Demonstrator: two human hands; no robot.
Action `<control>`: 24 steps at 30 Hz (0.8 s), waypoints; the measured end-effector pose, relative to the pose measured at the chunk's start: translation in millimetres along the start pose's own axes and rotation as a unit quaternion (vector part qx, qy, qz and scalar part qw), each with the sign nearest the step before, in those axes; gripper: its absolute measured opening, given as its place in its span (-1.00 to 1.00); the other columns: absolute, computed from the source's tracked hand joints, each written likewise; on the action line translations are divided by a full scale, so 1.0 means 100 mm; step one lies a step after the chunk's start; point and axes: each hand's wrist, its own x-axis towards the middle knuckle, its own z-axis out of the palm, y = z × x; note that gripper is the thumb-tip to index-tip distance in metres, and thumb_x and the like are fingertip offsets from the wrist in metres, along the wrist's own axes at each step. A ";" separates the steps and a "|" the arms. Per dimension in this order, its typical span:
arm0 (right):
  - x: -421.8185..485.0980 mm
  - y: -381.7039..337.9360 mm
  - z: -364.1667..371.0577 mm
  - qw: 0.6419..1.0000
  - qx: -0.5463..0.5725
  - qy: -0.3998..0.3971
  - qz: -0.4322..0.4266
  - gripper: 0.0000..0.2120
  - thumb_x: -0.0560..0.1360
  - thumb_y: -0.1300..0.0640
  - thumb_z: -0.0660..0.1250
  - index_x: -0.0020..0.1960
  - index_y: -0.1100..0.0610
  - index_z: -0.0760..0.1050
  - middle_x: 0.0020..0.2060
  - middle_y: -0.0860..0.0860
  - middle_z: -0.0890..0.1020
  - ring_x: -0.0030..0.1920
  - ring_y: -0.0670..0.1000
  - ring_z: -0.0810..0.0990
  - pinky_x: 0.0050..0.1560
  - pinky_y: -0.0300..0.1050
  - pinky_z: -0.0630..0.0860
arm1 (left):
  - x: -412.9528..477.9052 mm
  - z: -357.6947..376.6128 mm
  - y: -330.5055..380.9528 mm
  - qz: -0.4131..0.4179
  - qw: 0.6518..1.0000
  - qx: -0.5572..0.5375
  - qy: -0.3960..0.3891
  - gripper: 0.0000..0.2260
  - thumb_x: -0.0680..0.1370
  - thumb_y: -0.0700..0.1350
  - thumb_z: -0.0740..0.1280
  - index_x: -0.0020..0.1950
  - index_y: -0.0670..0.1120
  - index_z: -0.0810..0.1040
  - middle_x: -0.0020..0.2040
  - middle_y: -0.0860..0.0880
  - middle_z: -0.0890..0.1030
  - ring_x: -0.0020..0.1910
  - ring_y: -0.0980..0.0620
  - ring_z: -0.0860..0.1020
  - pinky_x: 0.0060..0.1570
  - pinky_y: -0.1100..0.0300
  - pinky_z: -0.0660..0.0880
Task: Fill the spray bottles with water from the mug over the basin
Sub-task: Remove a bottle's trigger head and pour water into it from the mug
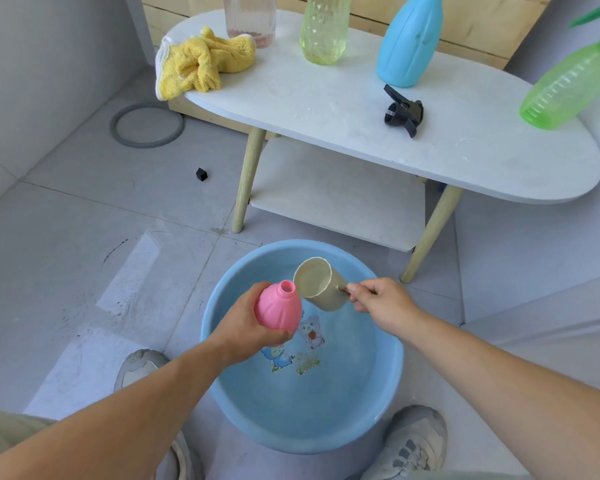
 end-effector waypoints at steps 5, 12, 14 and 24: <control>-0.21 -0.25 -0.25 0.999 0.010 0.013 -0.031 -0.71 0.60 0.00 0.30 -0.09 0.21 0.63 -0.07 0.16 0.70 0.01 0.03 0.69 -0.05 -0.10 0.50 | -0.02 0.00 0.01 0.004 1.000 0.003 0.001 -0.27 0.28 -0.13 0.67 0.33 0.17 0.41 0.17 0.05 0.55 0.06 -0.01 0.60 -0.25 0.26 0.62; -0.51 -0.59 -0.53 0.995 -0.032 0.020 -0.092 -0.75 0.59 0.03 0.31 -0.04 0.18 0.66 -0.13 -0.03 0.70 -0.03 -0.13 0.66 -0.17 -0.38 0.45 | -0.02 -0.01 0.08 0.012 1.000 -0.002 -0.003 -0.28 0.29 -0.16 0.66 0.33 0.17 0.41 0.15 0.06 0.55 0.05 0.00 0.59 -0.23 0.20 0.65; -0.57 -0.65 -0.57 0.992 -0.038 0.027 -0.114 -0.77 0.58 0.02 0.33 0.01 0.14 0.68 -0.14 -0.15 0.70 -0.03 -0.07 0.67 -0.05 -0.36 0.50 | -0.02 -0.01 0.10 0.015 1.000 -0.004 -0.005 -0.30 0.30 -0.16 0.66 0.31 0.18 0.41 0.15 0.06 0.55 0.05 0.00 0.59 -0.23 0.20 0.65; -0.61 -0.69 -0.57 0.982 -0.057 0.026 -0.176 -0.84 0.56 0.09 0.36 -0.04 0.12 0.69 0.13 -0.16 0.65 0.07 -0.43 0.52 -0.01 -0.61 0.36 | -0.02 0.02 0.15 0.025 1.000 -0.003 -0.003 -0.28 0.27 -0.12 0.66 0.32 0.19 0.41 0.16 0.07 0.55 0.07 -0.02 0.60 -0.18 0.14 0.67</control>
